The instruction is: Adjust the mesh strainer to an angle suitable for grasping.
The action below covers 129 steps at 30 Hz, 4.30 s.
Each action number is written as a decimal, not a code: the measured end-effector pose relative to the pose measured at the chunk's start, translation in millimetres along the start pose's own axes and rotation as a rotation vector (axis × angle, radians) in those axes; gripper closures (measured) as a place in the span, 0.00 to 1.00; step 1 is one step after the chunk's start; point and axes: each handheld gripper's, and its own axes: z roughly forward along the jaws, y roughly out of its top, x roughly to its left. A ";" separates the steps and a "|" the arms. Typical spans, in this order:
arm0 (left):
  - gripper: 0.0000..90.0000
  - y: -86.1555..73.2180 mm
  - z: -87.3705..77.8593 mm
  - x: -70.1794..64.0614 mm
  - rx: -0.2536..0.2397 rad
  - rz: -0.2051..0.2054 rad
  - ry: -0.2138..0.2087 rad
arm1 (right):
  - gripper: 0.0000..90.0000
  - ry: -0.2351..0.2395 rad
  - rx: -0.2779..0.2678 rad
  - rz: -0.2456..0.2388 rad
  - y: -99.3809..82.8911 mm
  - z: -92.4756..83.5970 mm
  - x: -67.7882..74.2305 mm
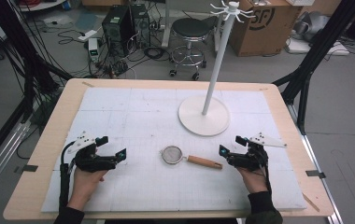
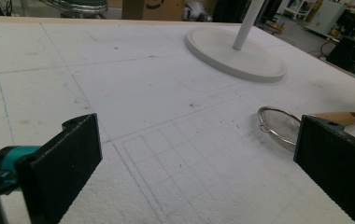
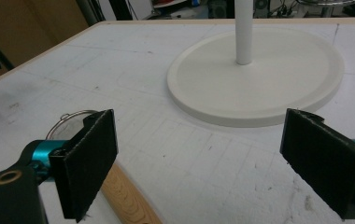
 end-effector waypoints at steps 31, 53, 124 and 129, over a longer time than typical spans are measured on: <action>0.02 -0.1 -1.7 -2.6 -0.008 0.012 0.005 | 0.64 0.030 0.030 0.043 -2.3 4.6 8.0; 0.02 -1.7 0.6 -5.8 0.008 0.019 0.005 | 0.99 0.084 0.127 0.026 -8.8 0.4 21.8; 0.02 -1.6 -0.6 -5.2 -0.007 0.031 0.014 | 1.00 0.115 0.384 0.194 -22.0 41.7 -6.8; 0.02 -1.7 -0.6 -5.2 -0.007 0.031 0.014 | 1.00 0.100 0.375 0.213 -17.9 49.2 -11.9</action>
